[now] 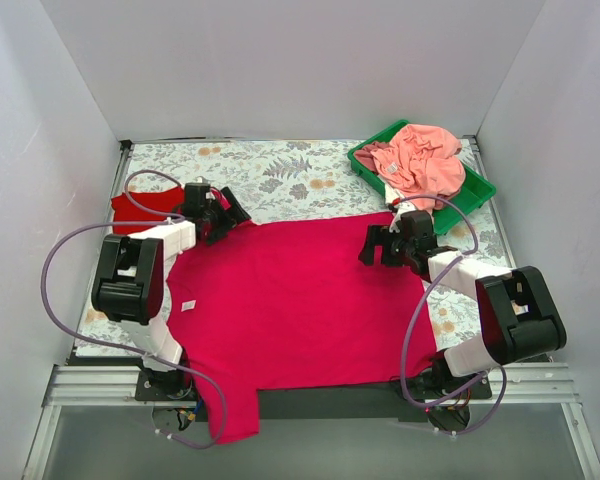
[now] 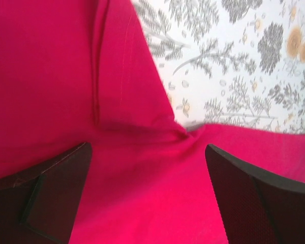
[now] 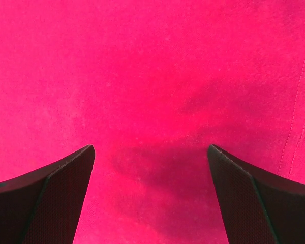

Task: Fold and stack the t-shirts
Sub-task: Flatten the tshirt out, then fold the tshirt

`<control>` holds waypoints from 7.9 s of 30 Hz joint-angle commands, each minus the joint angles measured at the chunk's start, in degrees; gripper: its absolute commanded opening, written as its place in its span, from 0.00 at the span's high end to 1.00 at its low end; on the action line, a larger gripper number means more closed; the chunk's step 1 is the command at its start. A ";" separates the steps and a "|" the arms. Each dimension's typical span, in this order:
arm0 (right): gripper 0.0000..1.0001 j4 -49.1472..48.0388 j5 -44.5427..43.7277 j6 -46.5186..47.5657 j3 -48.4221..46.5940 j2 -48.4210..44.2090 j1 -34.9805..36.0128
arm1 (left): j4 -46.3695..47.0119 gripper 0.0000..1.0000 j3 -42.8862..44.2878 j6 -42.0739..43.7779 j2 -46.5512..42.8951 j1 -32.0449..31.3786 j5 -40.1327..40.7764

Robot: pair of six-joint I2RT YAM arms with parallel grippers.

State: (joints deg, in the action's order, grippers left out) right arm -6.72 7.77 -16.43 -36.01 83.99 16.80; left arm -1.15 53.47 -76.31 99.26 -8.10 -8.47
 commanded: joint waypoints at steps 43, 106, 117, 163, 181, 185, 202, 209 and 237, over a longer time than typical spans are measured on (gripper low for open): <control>0.02 6.63 -3.46 2.45 -1.69 -8.66 0.60 | -5.01 0.09 1.88 0.56 -16.27 -1.83 7.32; 0.03 17.79 -24.56 13.79 -43.09 31.15 -1.59 | -11.68 0.03 28.35 6.26 19.48 -1.57 9.87; 0.03 17.97 -16.92 13.00 -41.34 21.66 -1.50 | -14.40 0.02 33.53 7.05 13.76 -1.57 16.27; 0.02 14.10 -14.37 1.57 -1.61 -27.92 -0.54 | -25.93 1.00 65.98 21.73 46.20 1.07 29.91; 0.04 31.91 -50.03 -22.94 -50.35 26.99 10.63 | -9.05 1.00 44.97 22.17 29.59 2.56 25.70; 0.04 42.05 -54.79 -24.53 -67.15 39.48 10.19 | -7.12 1.00 42.77 21.47 27.57 2.56 22.28; 0.09 42.67 -55.85 -21.72 -69.73 48.82 7.55 | -5.80 1.00 40.13 21.03 23.96 2.56 21.30; 0.14 45.21 -56.02 -22.86 -66.65 48.12 6.85 | -5.36 1.00 39.25 20.59 22.91 2.56 21.66; 0.99 46.62 -57.78 -20.66 -67.88 47.41 5.44 | -3.42 1.00 36.18 22.26 18.78 2.56 20.60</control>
State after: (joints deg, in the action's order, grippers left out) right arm 38.54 -48.90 -36.99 -101.58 131.24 22.76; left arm -5.45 90.30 -55.05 122.41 -5.58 12.60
